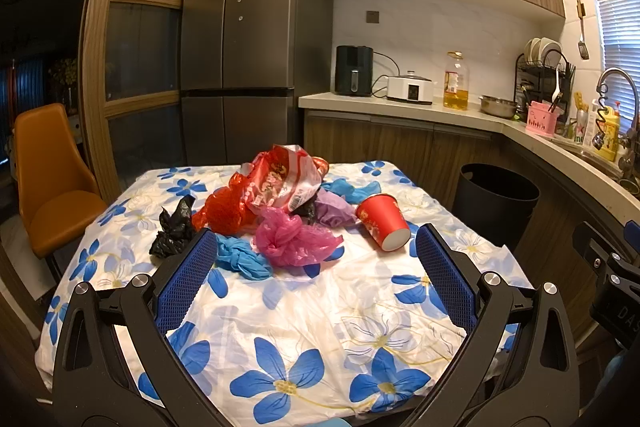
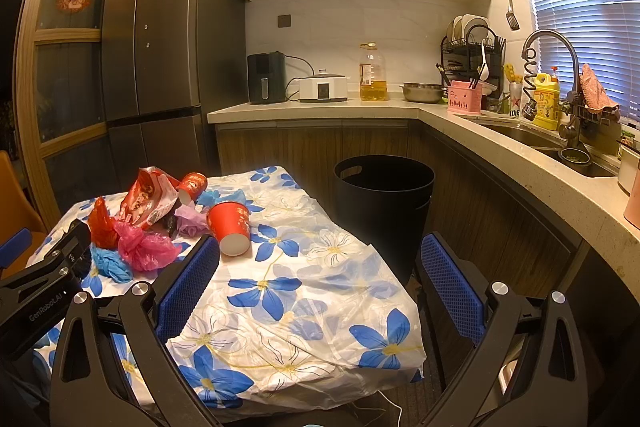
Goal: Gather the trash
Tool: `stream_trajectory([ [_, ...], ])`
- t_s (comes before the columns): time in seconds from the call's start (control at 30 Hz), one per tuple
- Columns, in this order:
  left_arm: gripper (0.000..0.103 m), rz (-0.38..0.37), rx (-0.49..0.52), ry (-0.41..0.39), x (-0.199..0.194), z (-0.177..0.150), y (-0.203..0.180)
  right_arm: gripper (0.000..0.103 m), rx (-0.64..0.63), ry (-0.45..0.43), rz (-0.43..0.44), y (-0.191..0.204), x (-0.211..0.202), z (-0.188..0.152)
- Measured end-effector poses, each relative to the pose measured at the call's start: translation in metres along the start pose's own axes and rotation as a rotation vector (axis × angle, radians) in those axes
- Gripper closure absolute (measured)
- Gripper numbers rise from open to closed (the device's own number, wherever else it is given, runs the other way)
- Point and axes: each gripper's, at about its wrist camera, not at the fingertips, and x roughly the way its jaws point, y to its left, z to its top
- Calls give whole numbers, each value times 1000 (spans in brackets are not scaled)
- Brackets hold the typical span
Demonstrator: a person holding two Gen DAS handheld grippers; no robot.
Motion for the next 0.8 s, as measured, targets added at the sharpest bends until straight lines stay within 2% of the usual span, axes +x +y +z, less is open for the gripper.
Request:
stream_trajectory([
  [0.8, 6, -6, 4, -3, -1, 0, -1, 5, 3, 0, 1, -1, -1, 0],
])
